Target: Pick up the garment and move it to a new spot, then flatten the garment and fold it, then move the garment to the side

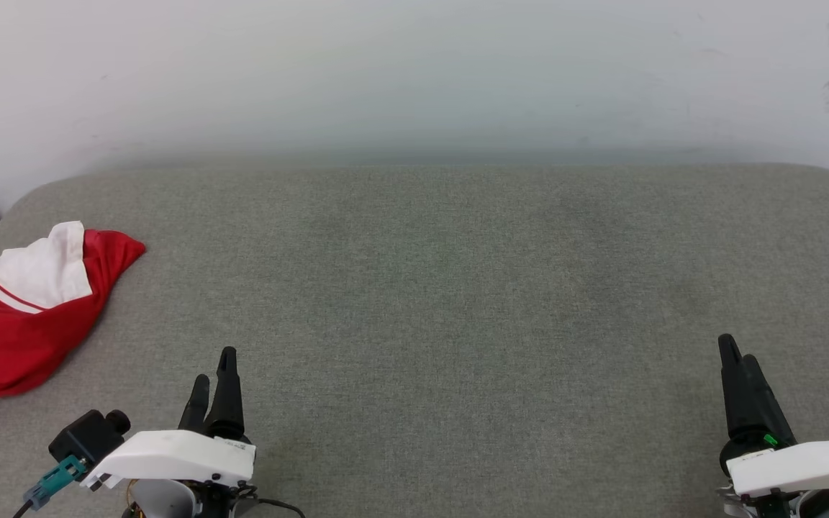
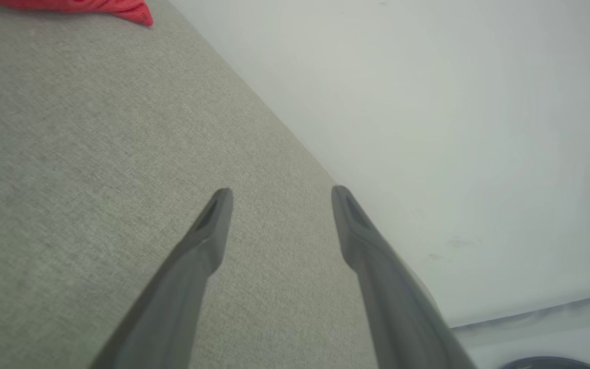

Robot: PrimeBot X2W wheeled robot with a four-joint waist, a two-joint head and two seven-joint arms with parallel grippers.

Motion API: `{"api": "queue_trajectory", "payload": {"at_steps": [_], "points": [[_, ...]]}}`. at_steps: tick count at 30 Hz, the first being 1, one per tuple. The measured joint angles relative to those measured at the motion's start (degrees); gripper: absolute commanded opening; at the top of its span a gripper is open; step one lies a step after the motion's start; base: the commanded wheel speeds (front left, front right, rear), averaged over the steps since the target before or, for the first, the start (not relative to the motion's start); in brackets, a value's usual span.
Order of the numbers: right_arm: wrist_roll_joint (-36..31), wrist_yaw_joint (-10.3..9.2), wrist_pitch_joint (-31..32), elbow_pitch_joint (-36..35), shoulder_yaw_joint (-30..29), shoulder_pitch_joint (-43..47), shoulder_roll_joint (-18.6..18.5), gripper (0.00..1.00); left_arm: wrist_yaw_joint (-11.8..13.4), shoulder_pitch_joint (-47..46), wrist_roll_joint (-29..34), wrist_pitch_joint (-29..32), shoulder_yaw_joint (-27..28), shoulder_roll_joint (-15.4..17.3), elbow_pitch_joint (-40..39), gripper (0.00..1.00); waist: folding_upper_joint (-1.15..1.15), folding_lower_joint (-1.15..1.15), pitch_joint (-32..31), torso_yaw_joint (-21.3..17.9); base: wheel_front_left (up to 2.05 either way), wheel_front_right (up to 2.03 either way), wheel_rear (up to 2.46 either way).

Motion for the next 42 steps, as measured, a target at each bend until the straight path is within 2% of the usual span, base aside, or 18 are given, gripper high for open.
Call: {"api": "queue_trajectory", "payload": {"at_steps": [42], "points": [[-26.7,0.00,-7.1,-3.8,1.4,4.1,0.0,1.00,2.5,2.8,29.1,-7.0,-5.1,0.2,-3.0,1.00,0.00,0.00,-0.1,0.6,0.00,0.00,0.00]]}}
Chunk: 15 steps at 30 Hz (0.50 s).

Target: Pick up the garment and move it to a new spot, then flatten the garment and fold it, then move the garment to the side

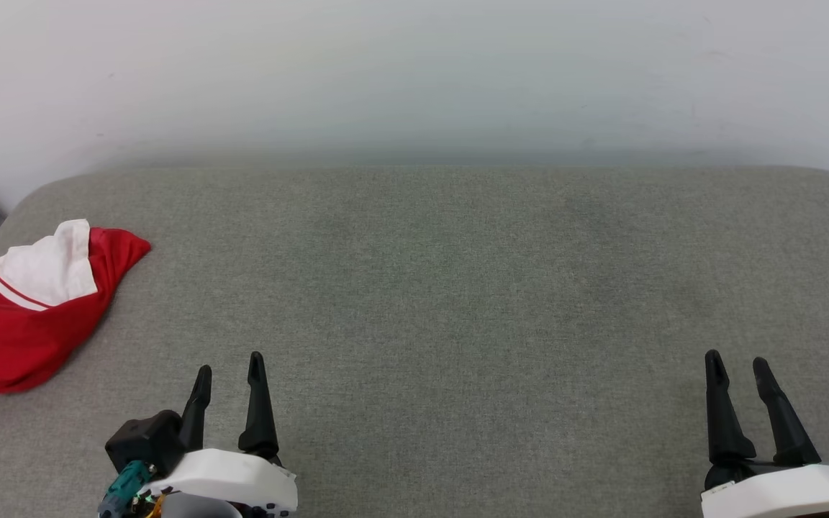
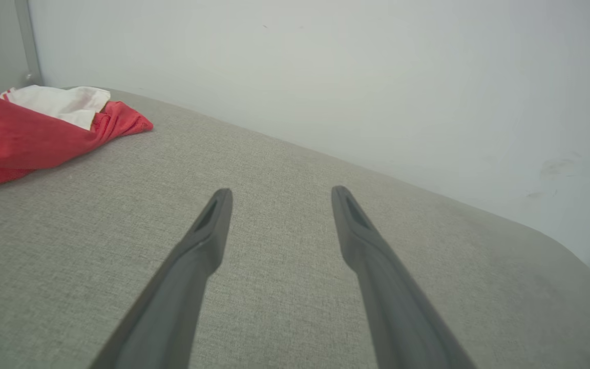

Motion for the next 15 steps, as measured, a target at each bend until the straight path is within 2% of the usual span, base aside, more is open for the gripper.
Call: {"api": "queue_trajectory", "payload": {"at_steps": [15], "points": [[-8.4,0.01,-1.9,-1.3,0.4,1.5,0.0,1.00,1.1,0.9,8.1,-1.9,-1.1,0.0,-0.5,1.00,0.00,0.00,-0.1,0.0,0.00,0.00,0.00]]}}
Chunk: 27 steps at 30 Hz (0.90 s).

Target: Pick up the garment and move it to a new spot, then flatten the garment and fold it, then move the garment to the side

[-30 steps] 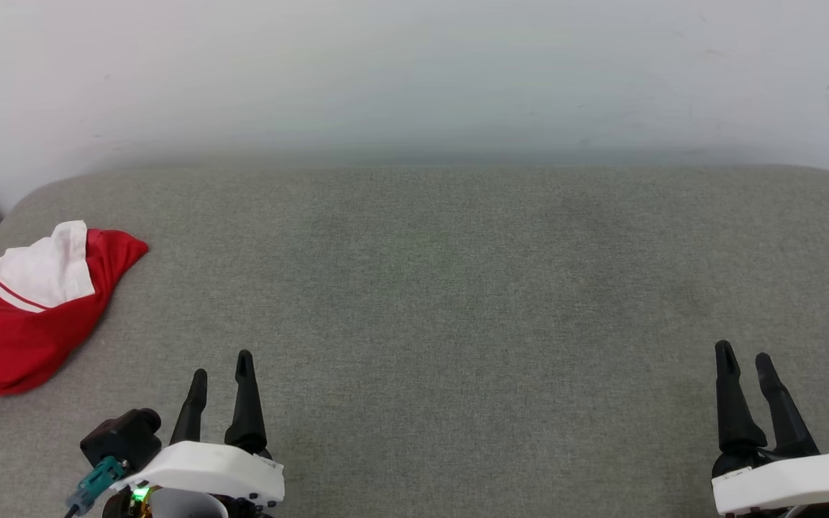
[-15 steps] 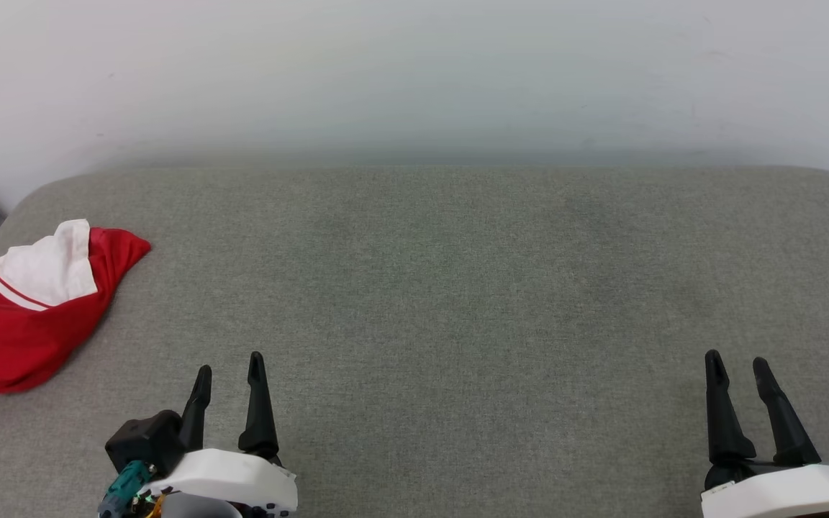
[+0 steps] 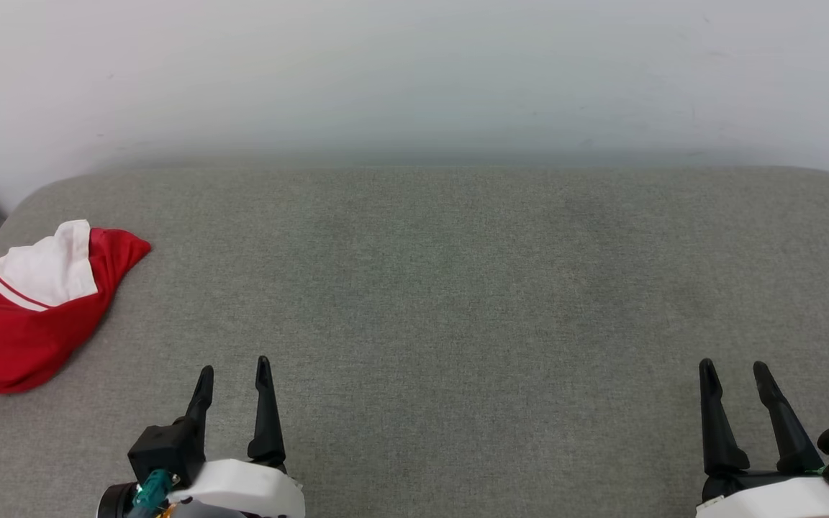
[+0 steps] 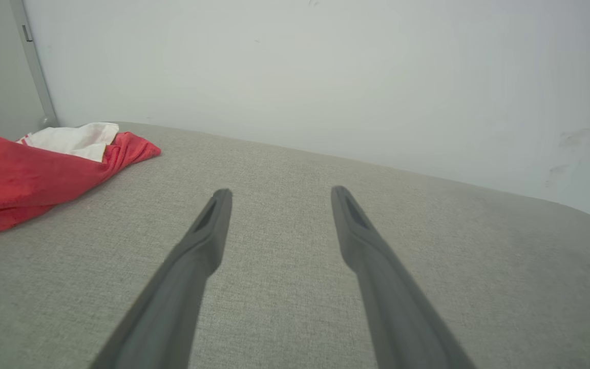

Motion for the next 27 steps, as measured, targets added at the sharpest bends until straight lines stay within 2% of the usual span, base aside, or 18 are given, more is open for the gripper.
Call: {"api": "queue_trajectory", "payload": {"at_steps": [17,27], "points": [[-7.2,0.00,-2.0,-2.1,0.4,1.0,0.0,1.00,0.2,1.1,7.0,-2.0,-0.6,0.0,-0.4,1.00,0.00,0.00,0.2,0.2,0.00,0.00,0.00],[-8.5,0.01,-3.0,-3.1,0.7,1.8,0.0,1.00,0.2,1.5,10.7,-2.9,-0.8,0.0,-0.6,1.00,0.00,0.00,0.3,0.2,0.00,0.00,0.00]]}}
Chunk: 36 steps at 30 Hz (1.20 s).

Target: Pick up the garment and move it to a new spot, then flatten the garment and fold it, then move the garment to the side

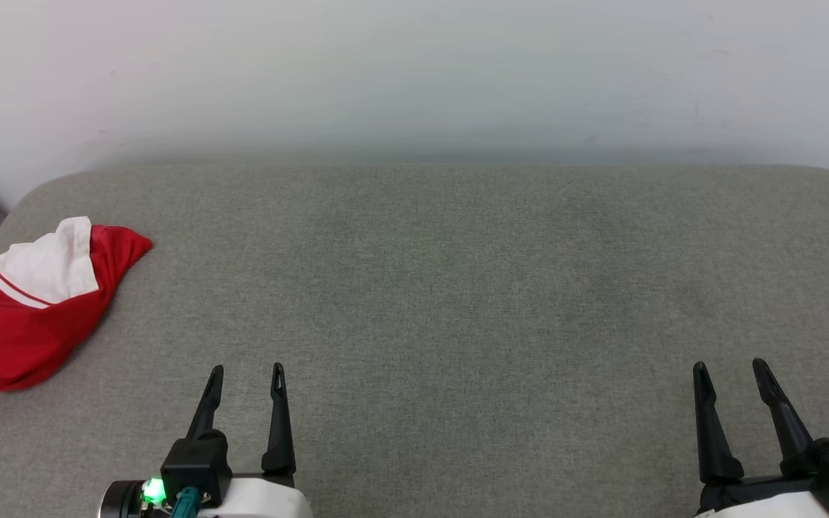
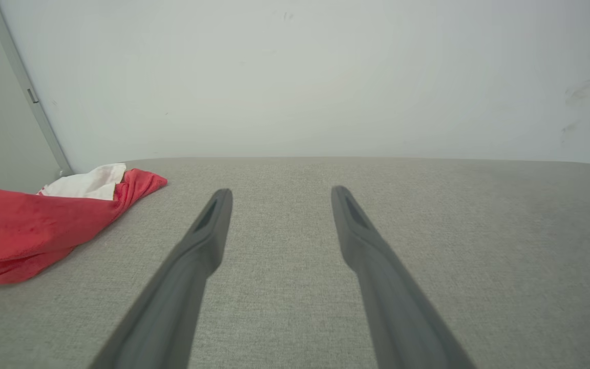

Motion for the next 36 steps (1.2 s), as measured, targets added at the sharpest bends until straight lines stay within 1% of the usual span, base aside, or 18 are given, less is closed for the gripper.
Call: {"api": "queue_trajectory", "payload": {"at_steps": [6,12,24,30,36], "points": [[-0.5,0.00,-0.6,-0.1,-0.2,0.3,0.0,1.00,0.5,0.5,1.0,-0.6,-0.4,0.0,-0.1,1.00,0.00,0.00,0.1,0.0,0.00,0.00,0.00],[0.9,-0.01,-0.6,0.8,-0.7,0.5,0.0,1.00,0.7,0.5,0.0,-0.7,-0.3,0.0,0.1,1.00,0.00,0.00,0.1,-0.1,0.00,0.00,0.00],[0.6,0.00,-0.6,0.6,-0.6,0.8,0.0,1.00,0.8,0.5,-0.5,-0.7,-0.3,0.0,0.3,1.00,0.00,0.00,0.2,0.3,0.00,0.00,0.00],[-0.2,0.00,-0.6,-0.6,0.0,0.7,0.0,1.00,0.9,0.2,-0.4,-0.7,-0.2,0.0,0.3,1.00,0.00,0.00,0.5,2.1,0.00,0.00,0.00],[-0.4,0.00,-0.6,-1.1,0.7,0.8,0.0,1.00,1.2,-0.7,-0.5,-0.7,0.3,0.0,-0.1,1.00,0.00,0.00,1.0,6.1,0.00,0.00,0.00]]}}
